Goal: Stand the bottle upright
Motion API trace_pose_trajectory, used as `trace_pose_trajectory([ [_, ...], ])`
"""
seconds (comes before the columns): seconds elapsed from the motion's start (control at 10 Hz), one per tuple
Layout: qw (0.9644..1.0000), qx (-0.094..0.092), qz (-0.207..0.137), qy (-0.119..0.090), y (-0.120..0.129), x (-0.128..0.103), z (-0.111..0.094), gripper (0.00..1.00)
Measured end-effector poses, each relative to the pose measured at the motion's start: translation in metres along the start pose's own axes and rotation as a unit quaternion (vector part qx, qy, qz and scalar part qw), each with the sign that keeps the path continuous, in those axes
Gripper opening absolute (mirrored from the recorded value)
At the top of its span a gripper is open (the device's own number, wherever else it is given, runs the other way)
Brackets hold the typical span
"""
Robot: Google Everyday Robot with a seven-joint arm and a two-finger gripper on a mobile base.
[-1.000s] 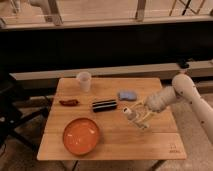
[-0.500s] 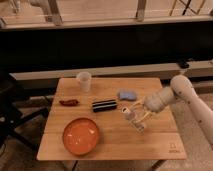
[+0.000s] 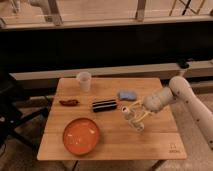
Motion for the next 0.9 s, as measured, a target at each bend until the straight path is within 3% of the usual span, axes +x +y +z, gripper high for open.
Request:
trace_pose_trajectory([
  [0.9,0.9956,-0.024,-0.064,-0.065,-0.0021,-0.001,0.0059,0.0],
])
